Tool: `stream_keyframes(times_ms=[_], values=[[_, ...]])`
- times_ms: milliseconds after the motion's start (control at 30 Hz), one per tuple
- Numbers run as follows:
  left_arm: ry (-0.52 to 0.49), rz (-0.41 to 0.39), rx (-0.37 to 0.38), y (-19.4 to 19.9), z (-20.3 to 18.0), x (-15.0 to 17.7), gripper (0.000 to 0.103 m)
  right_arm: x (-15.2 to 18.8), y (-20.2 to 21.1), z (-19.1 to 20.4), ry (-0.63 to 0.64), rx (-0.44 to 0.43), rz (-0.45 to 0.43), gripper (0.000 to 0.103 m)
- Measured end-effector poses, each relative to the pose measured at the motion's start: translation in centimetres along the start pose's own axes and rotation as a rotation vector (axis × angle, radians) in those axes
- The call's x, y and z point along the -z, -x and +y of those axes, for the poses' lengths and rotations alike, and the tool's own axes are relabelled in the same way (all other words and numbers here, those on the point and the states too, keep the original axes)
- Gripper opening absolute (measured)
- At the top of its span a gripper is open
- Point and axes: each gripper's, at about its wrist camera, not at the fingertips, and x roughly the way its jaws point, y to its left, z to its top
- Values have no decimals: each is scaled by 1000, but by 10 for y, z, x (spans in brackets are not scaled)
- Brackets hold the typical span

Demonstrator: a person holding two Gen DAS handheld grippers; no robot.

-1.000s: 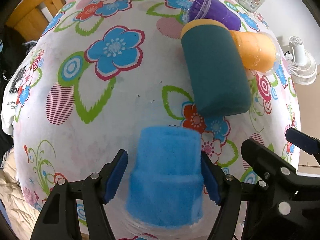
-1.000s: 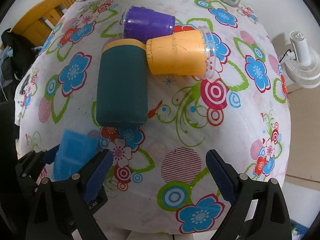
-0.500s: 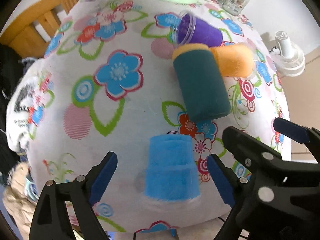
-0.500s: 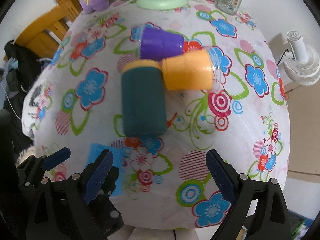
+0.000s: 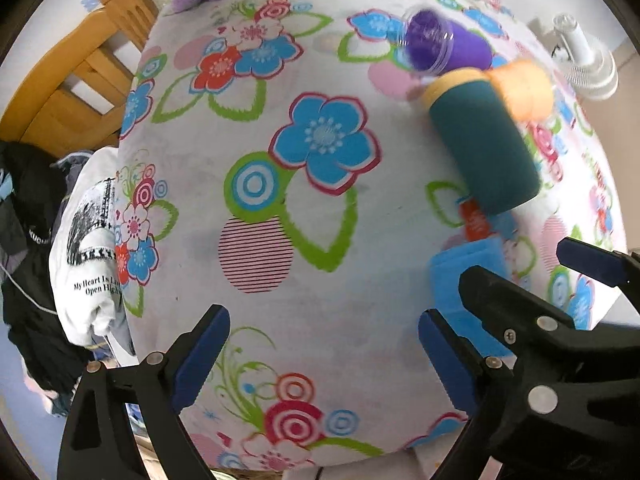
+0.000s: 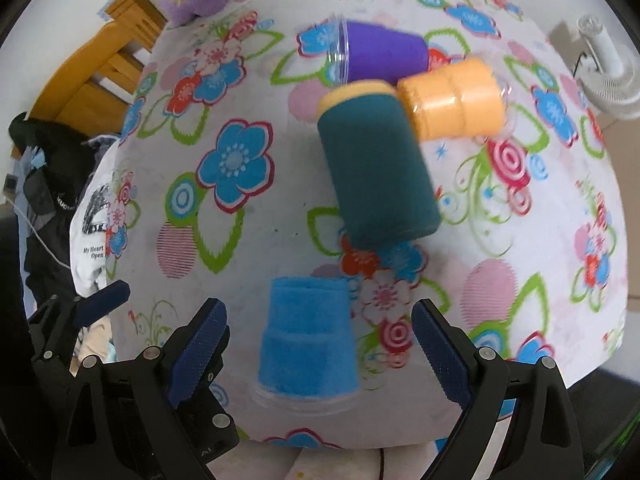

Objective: Flip cup upside down
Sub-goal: 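Grasp the blue cup with the right tool while the left tool releases it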

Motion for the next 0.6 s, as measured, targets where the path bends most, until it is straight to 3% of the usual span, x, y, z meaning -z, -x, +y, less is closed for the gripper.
stream_keyframes(times_ms=[367,500,600], values=[[-149,29,9,-31,-2,-4,96,3,-43,2,-93,37,121,81],[-173,32,6,-37,-2,-5,96,0,-50,4,-81,48,126,81],[-180,33,11,-42,0,-7,96,-5,-55,7,-67,56,131,72]])
